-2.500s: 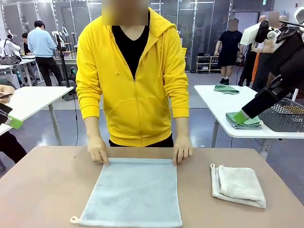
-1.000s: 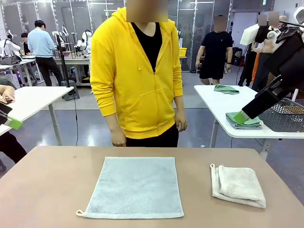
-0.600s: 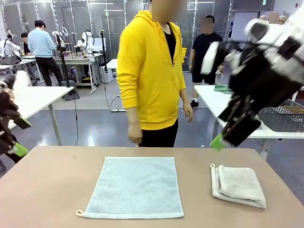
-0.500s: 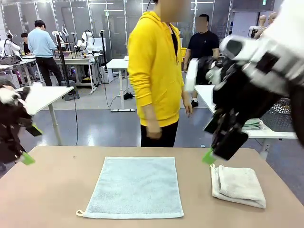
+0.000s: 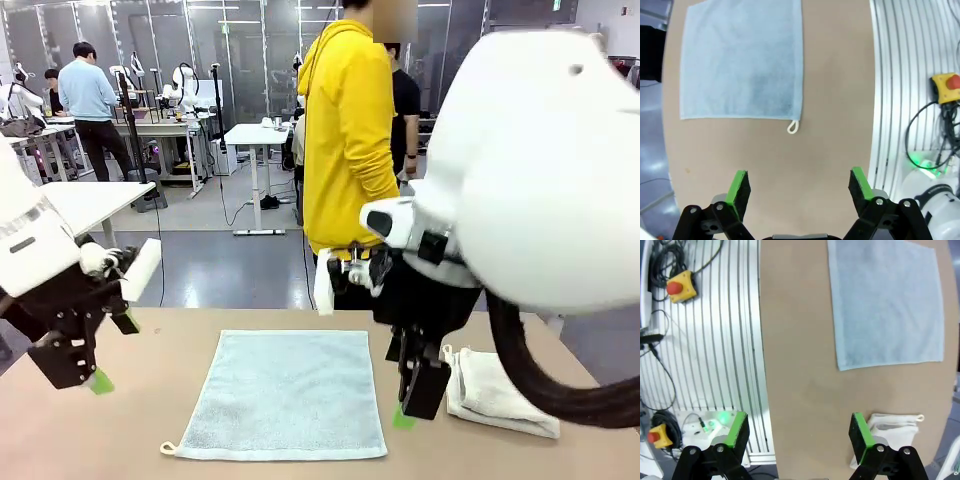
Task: Fold the towels and place them in the basket.
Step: When a person lays out a Towel with hook on the table, fold it in half twice.
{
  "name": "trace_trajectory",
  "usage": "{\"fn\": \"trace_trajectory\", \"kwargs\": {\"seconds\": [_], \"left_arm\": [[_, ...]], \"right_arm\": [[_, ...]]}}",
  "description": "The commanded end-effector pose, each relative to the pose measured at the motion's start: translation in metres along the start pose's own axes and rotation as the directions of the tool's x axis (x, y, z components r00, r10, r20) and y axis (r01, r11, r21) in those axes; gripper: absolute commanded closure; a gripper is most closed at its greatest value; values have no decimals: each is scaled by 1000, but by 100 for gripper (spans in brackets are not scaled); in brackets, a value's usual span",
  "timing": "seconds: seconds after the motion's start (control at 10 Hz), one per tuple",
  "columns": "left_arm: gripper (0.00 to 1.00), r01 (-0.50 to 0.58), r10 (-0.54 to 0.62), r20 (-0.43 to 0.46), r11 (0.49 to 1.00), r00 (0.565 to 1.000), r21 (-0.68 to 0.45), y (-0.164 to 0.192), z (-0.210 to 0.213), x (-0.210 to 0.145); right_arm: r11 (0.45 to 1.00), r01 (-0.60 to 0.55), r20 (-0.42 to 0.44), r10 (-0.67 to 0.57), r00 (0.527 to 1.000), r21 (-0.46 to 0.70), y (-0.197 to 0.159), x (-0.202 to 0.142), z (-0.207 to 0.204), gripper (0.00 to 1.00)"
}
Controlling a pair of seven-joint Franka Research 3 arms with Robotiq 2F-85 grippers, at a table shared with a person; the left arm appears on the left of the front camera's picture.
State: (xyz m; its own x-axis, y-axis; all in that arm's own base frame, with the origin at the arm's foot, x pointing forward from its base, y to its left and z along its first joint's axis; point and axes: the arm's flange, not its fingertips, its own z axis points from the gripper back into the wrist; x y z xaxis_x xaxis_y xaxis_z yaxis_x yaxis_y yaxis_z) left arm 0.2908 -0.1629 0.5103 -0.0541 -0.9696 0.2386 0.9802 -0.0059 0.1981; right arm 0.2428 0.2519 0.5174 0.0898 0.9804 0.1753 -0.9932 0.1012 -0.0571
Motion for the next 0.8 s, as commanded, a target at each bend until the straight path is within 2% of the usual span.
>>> {"fn": "trace_trajectory", "kwargs": {"seconds": [0.0,0.2,0.3,0.4,0.5,0.7], "left_arm": [[0,-35,35,4,999,999,-16,-13,-32,-11],[0,-57,58,16,996,998,-65,-10,-40,-12],[0,-63,64,8,996,998,-64,-10,-42,-12],[0,-58,60,14,995,998,-75,-10,-43,-13],[0,-61,60,-8,995,998,-76,8,-29,-3],[0,-61,60,-8,995,998,-76,8,-29,-3]], "right_arm": [[999,-17,-78,13,997,-47,-8,-8,-27,0],[999,-9,-44,8,999,-34,-8,-11,-51,0],[998,21,-26,-23,999,-65,-14,-15,-57,0],[999,16,-2,-16,1000,-39,-16,-19,-56,0],[1000,11,-48,-12,999,-22,-8,-12,-51,0],[1000,11,-48,-12,999,-22,-8,-12,-51,0]]}}
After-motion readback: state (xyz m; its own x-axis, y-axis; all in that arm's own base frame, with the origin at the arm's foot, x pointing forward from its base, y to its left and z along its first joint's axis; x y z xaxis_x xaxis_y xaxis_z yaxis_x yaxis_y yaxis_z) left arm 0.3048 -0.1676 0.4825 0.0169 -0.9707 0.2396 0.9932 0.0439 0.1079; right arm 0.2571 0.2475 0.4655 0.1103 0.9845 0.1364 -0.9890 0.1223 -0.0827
